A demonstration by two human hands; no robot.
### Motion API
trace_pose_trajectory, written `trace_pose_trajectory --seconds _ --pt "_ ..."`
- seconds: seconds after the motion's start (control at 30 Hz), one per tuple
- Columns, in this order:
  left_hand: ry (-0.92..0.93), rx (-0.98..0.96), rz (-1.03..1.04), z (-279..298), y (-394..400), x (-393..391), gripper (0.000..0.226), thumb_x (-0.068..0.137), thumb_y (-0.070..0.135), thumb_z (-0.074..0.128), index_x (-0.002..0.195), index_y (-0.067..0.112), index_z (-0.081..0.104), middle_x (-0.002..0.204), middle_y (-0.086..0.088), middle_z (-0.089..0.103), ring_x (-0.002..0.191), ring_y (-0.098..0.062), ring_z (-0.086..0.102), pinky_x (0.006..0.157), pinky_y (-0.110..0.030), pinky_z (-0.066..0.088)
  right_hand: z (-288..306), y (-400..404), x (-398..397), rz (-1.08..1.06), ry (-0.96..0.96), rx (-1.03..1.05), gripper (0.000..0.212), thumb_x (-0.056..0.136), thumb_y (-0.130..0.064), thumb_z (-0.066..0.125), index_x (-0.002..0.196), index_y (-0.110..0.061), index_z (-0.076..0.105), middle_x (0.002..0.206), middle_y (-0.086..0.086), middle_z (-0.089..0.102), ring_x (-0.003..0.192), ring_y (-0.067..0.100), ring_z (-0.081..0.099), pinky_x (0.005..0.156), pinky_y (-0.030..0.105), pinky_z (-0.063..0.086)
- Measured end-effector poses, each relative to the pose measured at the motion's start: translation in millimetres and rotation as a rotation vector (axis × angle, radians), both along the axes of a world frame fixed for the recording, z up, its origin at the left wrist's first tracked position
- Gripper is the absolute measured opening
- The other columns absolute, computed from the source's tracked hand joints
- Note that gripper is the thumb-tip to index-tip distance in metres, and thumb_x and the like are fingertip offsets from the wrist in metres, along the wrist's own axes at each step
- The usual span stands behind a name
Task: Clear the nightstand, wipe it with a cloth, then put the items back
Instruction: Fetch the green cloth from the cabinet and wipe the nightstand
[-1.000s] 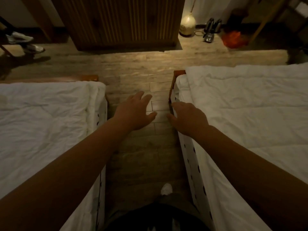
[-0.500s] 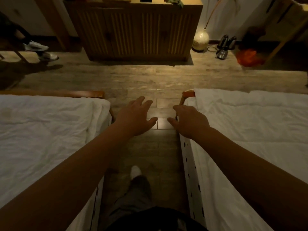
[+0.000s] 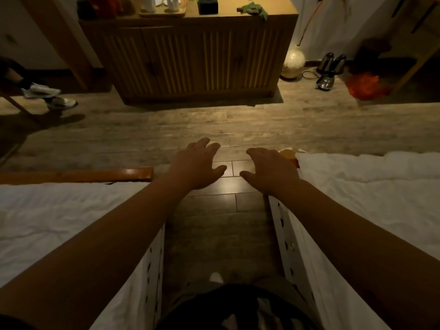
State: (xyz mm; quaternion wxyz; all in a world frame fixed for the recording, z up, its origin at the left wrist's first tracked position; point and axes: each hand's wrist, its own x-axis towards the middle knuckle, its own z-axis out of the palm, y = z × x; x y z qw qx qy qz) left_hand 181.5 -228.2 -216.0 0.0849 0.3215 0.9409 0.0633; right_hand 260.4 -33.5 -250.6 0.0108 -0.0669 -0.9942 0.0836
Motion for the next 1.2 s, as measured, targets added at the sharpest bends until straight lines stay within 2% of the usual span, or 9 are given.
trace_pose_trajectory --seconds 0.3,0.8,1.03,1.13,1.2 --pt "-0.016 -0.020 0.000 -24.2 65.6 -137.9 0.070 0.087 0.059 0.051 0.145 0.028 0.030 0.156 -0.005 0.025 0.138 -0.030 0.032 0.103 -0.050 0.040 -21.3 66.4 -137.7 0.004 -0.050 -0.018 0.064 0.081 -0.059 0.055 0.132 -0.023 0.041 0.131 0.003 0.055 0.116 0.029 0.052 0.087 0.046 0.048" --pt "-0.019 -0.005 0.069 -21.1 189.0 -384.7 0.069 0.087 0.059 0.051 0.146 0.028 0.031 0.156 -0.003 0.026 0.138 -0.027 0.032 0.102 -0.048 0.040 -26.5 183.6 -402.2 0.018 -0.065 -0.002 0.058 0.079 -0.059 0.056 0.126 -0.026 0.047 0.123 -0.001 0.059 0.109 0.026 0.056 0.075 0.040 0.048" --pt "-0.005 0.037 0.000 -46.0 225.8 -535.1 0.069 0.086 0.058 0.053 0.144 0.028 0.034 0.153 -0.004 0.031 0.135 -0.028 0.037 0.099 -0.048 0.044 -41.7 214.1 -538.3 -0.060 -0.102 0.020 0.057 0.081 -0.057 0.058 0.128 -0.025 0.046 0.127 0.000 0.057 0.112 0.026 0.055 0.077 0.039 0.047" --pt "0.009 0.048 -0.037 -46.9 238.2 -610.7 0.068 0.086 0.056 0.054 0.143 0.027 0.034 0.152 -0.004 0.032 0.134 -0.027 0.038 0.099 -0.048 0.044 -41.2 221.8 -604.3 -0.120 -0.088 0.014 0.059 0.082 -0.053 0.060 0.131 -0.024 0.046 0.131 0.001 0.055 0.116 0.026 0.054 0.082 0.041 0.049" --pt "-0.004 0.027 -0.060 -43.9 243.6 -656.3 0.069 0.086 0.056 0.054 0.144 0.026 0.033 0.152 -0.004 0.032 0.134 -0.027 0.038 0.099 -0.049 0.044 -36.5 225.3 -644.3 -0.158 -0.088 0.003 0.057 0.082 -0.052 0.062 0.129 -0.023 0.047 0.128 0.002 0.057 0.113 0.026 0.055 0.079 0.039 0.049"
